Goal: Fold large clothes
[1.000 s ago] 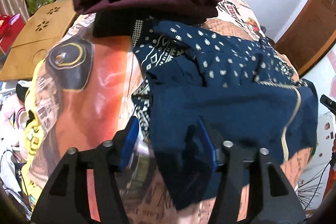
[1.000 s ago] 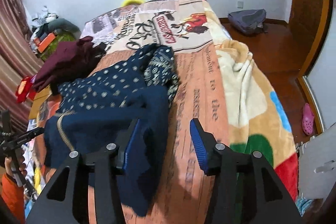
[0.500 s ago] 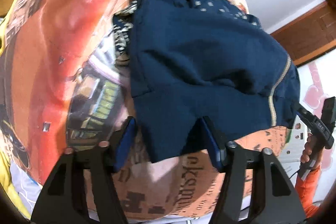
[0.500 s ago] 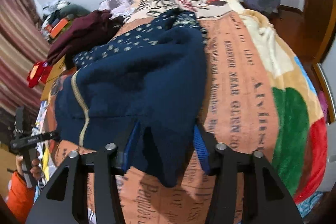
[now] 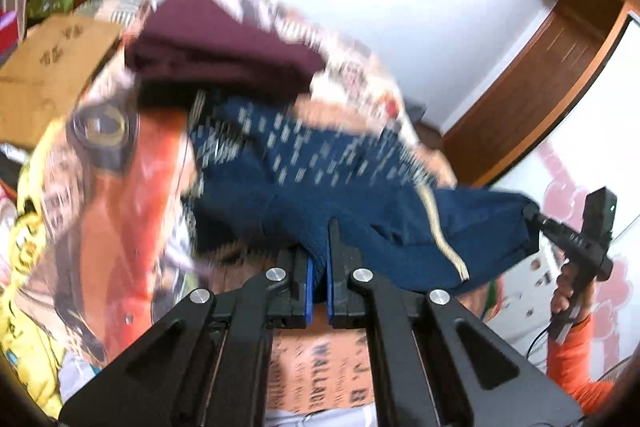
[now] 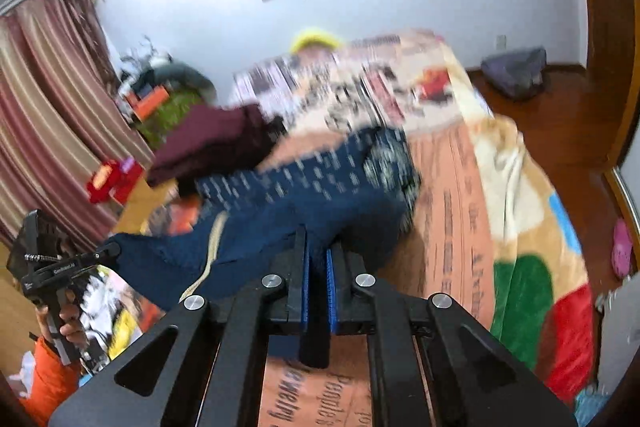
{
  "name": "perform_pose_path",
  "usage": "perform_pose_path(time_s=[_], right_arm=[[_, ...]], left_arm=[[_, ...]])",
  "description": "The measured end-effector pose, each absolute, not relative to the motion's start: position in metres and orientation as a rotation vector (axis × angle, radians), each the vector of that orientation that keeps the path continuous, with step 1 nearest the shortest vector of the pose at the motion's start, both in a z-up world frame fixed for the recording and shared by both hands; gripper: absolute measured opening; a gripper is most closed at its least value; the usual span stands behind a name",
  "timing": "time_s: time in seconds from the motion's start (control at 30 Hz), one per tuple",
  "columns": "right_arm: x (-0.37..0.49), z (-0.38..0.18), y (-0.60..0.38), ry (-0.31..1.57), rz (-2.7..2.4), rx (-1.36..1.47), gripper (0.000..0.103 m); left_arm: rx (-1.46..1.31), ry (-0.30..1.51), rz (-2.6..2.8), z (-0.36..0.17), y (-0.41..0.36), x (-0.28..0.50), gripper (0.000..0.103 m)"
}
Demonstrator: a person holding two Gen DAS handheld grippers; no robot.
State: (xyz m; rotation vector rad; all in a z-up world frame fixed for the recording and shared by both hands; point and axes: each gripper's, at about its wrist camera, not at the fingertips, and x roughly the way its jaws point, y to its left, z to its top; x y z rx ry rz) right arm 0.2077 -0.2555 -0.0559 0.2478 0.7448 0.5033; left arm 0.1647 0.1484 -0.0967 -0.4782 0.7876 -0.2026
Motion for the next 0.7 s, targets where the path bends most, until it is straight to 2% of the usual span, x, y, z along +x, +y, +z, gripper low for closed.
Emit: perform_pose_path(time_s=[0.2,0.33,0.47,0.7], right_arm=[[0.227,-0.021,-0.244,0.666,0.503,0.256,0.006],[0.26,-0.019,-0.237,0.661,0.476,0.292,0.006],[0.305,-0.039,-0.229,0.718,0.442,0.342,0.006],[0.374,-0.098,-0.211,0.857,0.382,0.309,0.006]], left_arm=[[-0.476,0.651,-0.153,-0.042,0.166,0.173,0.003],[-0.469,0.656,-0.076,-0.043,0.176,0.203,0.003],[-0.49,0.732,0.0,-0.075,0.189,0.248,0.003],[-0.486,0.91,0.085,-0.165,0.198,0.324,0.003]])
